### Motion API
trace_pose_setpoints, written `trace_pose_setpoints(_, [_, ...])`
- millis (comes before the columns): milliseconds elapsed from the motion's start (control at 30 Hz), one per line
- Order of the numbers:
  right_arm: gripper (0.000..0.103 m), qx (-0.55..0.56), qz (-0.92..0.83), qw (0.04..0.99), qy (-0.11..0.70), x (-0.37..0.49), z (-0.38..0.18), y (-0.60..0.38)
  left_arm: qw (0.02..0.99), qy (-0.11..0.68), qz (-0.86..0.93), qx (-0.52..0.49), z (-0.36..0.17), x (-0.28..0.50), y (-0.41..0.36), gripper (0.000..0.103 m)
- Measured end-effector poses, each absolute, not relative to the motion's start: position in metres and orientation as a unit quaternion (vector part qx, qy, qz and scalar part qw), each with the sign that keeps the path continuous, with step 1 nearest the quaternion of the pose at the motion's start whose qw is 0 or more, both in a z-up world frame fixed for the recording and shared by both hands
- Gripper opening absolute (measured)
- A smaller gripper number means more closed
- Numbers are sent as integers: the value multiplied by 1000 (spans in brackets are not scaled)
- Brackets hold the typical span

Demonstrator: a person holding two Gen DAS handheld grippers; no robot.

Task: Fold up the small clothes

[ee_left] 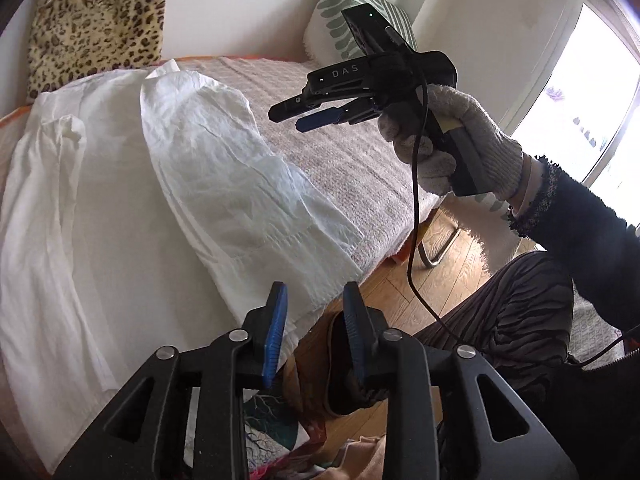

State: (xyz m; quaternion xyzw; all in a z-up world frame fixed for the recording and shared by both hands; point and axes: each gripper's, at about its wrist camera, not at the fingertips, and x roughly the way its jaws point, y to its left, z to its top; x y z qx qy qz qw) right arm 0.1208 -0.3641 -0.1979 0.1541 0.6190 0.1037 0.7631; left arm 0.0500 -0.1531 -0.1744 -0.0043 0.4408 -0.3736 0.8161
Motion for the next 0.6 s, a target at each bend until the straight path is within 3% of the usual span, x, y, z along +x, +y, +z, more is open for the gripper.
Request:
trace_pose_setpoints(133, [56, 196, 124, 745, 625, 104, -208, -368, 823, 436, -363, 0, -181, 65, -167, 34])
trace_pose_setpoints(233, [45, 230, 138, 724, 636, 86, -219, -370, 820, 444, -361, -4, -190, 71, -174, 34])
trace_pose_setpoints(300, [44, 241, 140, 714, 642, 77, -227, -369, 819, 447, -361, 5, -195, 70, -180, 34])
trace_pose_setpoints(400, [39, 251, 142, 708, 645, 68, -233, -366, 824, 441, -355, 30, -199, 63, -189, 44])
trace_pose_setpoints(567, [7, 282, 163, 689, 648, 59, -236, -357, 833, 414, -359, 71, -199, 51, -208, 54])
trace_pose_setpoints(600, [5, 285, 166, 689, 645, 58, -234, -354, 834, 410, -360, 81, -200, 50, -213, 54])
